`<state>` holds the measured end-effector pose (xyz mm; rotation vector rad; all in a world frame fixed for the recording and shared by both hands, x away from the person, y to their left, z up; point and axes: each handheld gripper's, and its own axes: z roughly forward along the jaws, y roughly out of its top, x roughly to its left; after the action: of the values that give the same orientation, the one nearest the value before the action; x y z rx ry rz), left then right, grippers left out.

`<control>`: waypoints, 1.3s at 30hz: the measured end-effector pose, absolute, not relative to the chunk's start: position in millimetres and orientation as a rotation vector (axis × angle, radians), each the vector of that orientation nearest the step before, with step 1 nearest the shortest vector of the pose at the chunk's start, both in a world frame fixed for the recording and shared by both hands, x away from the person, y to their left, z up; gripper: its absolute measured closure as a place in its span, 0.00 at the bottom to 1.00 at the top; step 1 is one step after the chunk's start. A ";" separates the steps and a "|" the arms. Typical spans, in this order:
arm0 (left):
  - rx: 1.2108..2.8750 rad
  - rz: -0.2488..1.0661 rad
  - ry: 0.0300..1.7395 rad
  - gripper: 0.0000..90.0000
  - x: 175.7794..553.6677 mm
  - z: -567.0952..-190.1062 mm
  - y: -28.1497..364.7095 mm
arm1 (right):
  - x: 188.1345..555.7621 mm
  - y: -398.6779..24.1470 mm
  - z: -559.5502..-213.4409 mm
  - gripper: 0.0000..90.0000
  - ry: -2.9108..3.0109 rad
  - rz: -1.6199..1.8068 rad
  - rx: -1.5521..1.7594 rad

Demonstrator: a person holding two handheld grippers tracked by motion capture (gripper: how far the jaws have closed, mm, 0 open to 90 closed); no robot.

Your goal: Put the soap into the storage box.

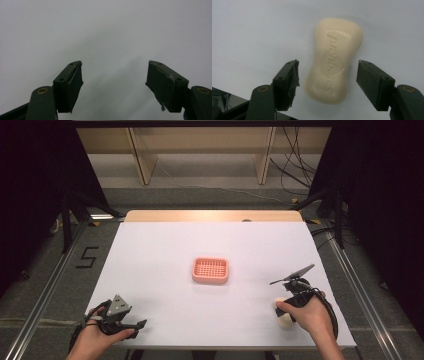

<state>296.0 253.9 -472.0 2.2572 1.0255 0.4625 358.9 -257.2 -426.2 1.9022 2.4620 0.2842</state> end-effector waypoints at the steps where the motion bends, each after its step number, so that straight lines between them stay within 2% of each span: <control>1: 2.241 0.468 1.031 0.32 295.9 -472.6 253.0 | 361.2 -254.4 -425.9 0.39 2.473 0.257 1.903; 18: 2.254 0.436 1.027 0.32 293.8 -471.3 251.2 | 377.3 -245.2 -435.2 0.38 2.459 0.178 2.057; 25: 2.254 0.469 0.995 0.32 295.6 -471.5 251.5 | 380.2 -246.0 -440.2 0.39 2.453 0.097 2.023; 27: 2.249 0.498 0.999 0.32 295.6 -472.2 250.7 | 382.0 -244.1 -442.7 0.40 2.425 0.099 2.067; 28: 2.273 0.450 0.998 0.32 294.3 -470.5 251.9 | 382.8 -245.7 -443.6 0.41 2.450 0.094 2.057; 34: 2.273 0.460 0.998 0.31 294.4 -471.1 251.9 | 382.4 -247.3 -450.4 0.48 2.454 0.091 2.018; 39: 2.276 0.453 0.995 0.31 294.2 -470.7 251.9 | 383.5 -246.3 -451.3 0.50 2.465 0.060 2.030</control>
<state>294.2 251.9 -470.7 2.2760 0.9947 0.4530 383.5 -246.3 -451.3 2.0297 2.4649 0.0604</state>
